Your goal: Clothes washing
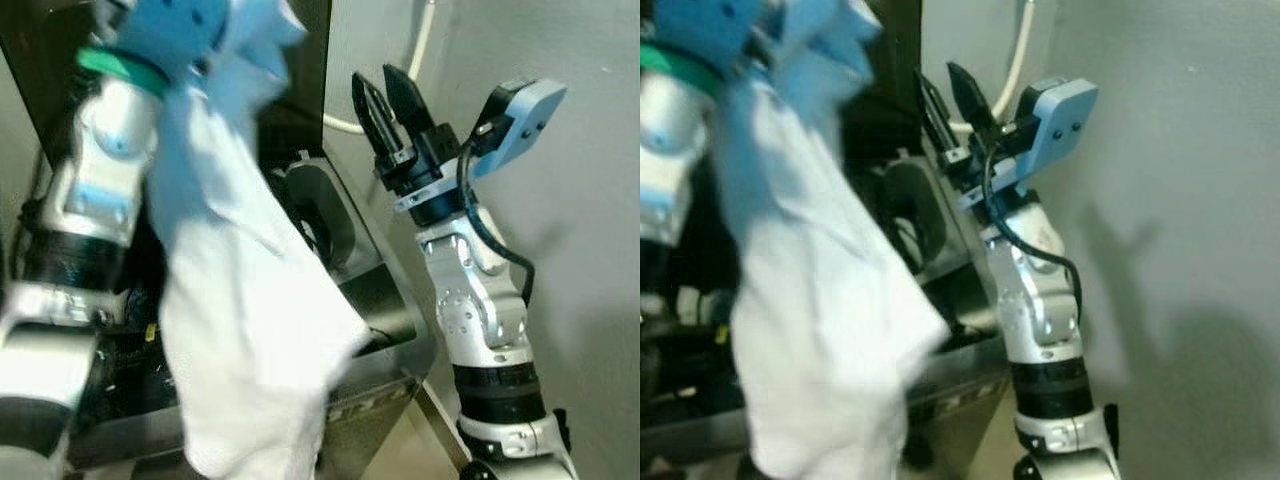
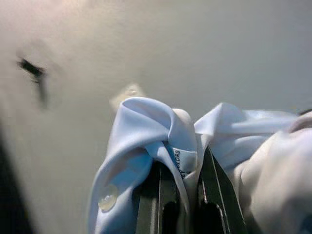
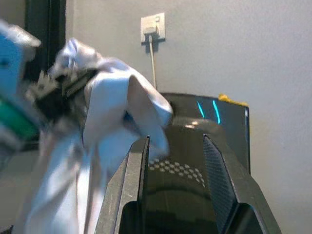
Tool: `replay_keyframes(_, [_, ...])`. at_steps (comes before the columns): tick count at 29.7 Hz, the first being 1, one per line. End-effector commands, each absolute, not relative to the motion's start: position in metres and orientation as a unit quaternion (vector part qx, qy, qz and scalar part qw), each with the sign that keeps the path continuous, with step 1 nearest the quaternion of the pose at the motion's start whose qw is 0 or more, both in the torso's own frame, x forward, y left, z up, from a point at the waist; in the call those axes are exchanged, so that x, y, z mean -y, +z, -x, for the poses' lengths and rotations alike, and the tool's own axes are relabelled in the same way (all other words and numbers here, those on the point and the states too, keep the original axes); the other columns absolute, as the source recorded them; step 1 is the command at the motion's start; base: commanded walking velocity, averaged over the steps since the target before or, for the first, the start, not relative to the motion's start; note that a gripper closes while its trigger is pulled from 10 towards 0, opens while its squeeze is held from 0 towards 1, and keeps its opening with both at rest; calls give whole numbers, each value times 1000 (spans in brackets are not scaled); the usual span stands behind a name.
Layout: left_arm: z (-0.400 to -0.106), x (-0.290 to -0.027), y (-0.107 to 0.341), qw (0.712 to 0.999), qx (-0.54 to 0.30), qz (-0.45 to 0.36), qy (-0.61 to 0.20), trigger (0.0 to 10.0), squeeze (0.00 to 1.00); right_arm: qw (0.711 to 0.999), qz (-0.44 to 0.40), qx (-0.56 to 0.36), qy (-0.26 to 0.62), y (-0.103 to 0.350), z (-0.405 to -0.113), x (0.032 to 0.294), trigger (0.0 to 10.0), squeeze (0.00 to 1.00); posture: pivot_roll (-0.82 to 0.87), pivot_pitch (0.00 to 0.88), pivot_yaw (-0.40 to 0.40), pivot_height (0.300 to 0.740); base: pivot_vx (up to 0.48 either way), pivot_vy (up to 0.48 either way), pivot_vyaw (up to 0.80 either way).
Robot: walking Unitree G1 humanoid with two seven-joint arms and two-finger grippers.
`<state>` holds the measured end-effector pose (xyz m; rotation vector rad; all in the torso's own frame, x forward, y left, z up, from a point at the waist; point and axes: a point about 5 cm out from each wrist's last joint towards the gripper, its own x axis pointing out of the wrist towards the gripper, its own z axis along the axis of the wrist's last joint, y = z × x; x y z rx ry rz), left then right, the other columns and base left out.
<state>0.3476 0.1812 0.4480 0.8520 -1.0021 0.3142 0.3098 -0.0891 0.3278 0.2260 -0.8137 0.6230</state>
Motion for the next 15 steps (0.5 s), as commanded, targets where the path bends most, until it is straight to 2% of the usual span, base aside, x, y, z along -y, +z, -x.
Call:
replay_keyframes(1, [-372,-182,425,800,367,-463,103,10000,0,872,-112,378,289,320,-307,91,10000,0,34,62,69,740,0,0,0])
replay_keyframes(2, [-372,-182,425,800,367,-463,103,10000,0,872,-112,378,289,320,-307,91,10000,0,34,62,69,740,0,0,0])
replay_keyframes(4, [-397,-182,358,896,181,-403,-48,10000,0,882,-118,364,276,309,-304,93,10000,0,28,74,79,740,0,0,0])
replay_keyframes(5, [-397,-182,358,896,181,-403,-48,10000,0,882,-118,364,276,309,-304,93,10000,0,28,74,79,740,0,0,0])
replay_keyframes(6, [-395,-172,327,918,126,-346,-146,10000,0,885,-121,358,271,305,-303,94,10000,0,29,80,81,740,0,0,0])
replay_keyframes(7, [-392,-164,310,925,105,-301,-207,10000,0,887,-123,353,270,304,-302,95,10000,0,36,87,79,740,0,0,0])
replay_keyframes(9, [-374,-149,285,912,82,-253,-313,10000,0,890,-125,346,270,302,-302,97,10000,0,41,92,78,740,0,0,0])
replay_keyframes(15, [-355,-146,271,902,79,-229,-358,10000,0,891,-128,339,273,300,-302,96,10000,0,59,97,71,740,0,0,0])
